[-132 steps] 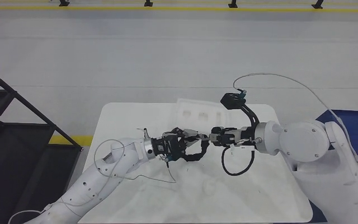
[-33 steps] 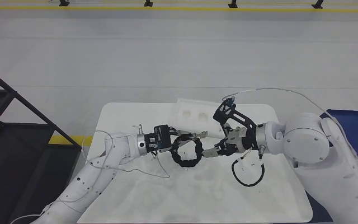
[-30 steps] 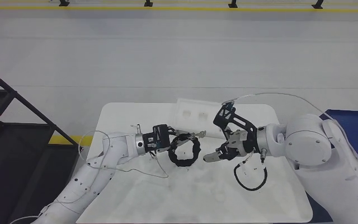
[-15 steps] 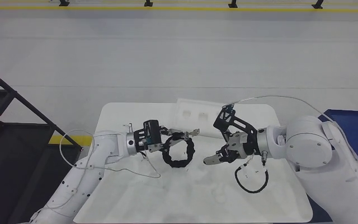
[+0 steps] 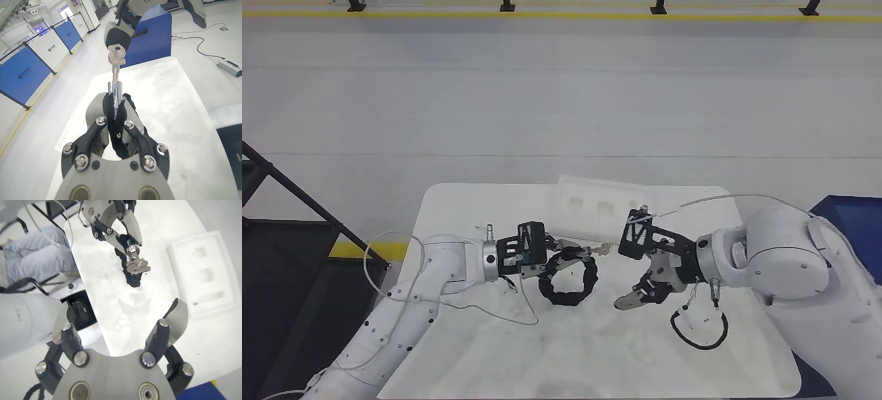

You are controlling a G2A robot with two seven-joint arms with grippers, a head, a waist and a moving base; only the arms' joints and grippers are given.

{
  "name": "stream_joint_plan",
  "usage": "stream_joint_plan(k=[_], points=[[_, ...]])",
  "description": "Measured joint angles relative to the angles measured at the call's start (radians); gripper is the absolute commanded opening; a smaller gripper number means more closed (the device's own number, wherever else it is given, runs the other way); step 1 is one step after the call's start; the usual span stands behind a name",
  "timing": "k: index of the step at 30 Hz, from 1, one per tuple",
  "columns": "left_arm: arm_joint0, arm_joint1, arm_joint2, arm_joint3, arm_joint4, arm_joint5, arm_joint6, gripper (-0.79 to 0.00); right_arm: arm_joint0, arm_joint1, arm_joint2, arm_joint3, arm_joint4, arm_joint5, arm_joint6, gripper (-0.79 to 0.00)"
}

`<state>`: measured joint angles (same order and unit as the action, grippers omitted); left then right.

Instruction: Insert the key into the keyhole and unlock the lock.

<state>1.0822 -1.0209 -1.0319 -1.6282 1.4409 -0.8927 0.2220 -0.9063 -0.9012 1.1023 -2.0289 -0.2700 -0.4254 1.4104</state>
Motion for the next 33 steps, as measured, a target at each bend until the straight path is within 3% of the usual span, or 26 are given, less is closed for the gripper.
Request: stream_joint_plan(k=[5, 13, 14, 16, 17, 18, 23, 29, 33], points=[[-0.007, -0.004, 0.014, 0.012, -0.011, -0.013, -0.002, -0.785, 0.047, 0.018, -0.089, 0.003, -0.118, -0.128, -0.144, 0.000], [-0.025, -0.011, 0.037, 0.046, -0.044, -0.039, -0.017, -0.785, 0.065, 0.042, -0.123, 0.008, -0.274, -0.308, -0.324, 0.000], [-0.027, -0.012, 0.039, 0.050, -0.048, -0.042, -0.018, -0.785, 0.064, 0.044, -0.125, 0.009, -0.290, -0.322, -0.337, -0.102], [-0.031, -0.014, 0.042, 0.054, -0.053, -0.046, -0.021, -0.785, 0.063, 0.046, -0.130, 0.009, -0.316, -0.338, -0.354, -0.179], [-0.033, -0.014, 0.043, 0.056, -0.054, -0.048, -0.023, -0.785, 0.062, 0.048, -0.131, 0.008, -0.330, -0.348, -0.363, -0.252], [-0.034, -0.014, 0.044, 0.058, -0.055, -0.050, -0.024, -0.785, 0.062, 0.049, -0.131, 0.008, -0.340, -0.354, -0.370, -0.379], [-0.038, -0.015, 0.045, 0.066, -0.061, -0.057, -0.027, -0.785, 0.049, 0.051, -0.126, 0.001, -0.395, -0.377, -0.415, -0.477], [-0.039, -0.017, 0.045, 0.069, -0.065, -0.060, -0.028, -0.785, 0.031, 0.055, -0.116, 0.003, -0.432, -0.362, -0.450, -0.539], [-0.039, -0.017, 0.044, 0.070, -0.066, -0.060, -0.027, -0.785, 0.021, 0.056, -0.109, 0.001, -0.453, -0.341, -0.479, -0.714]])
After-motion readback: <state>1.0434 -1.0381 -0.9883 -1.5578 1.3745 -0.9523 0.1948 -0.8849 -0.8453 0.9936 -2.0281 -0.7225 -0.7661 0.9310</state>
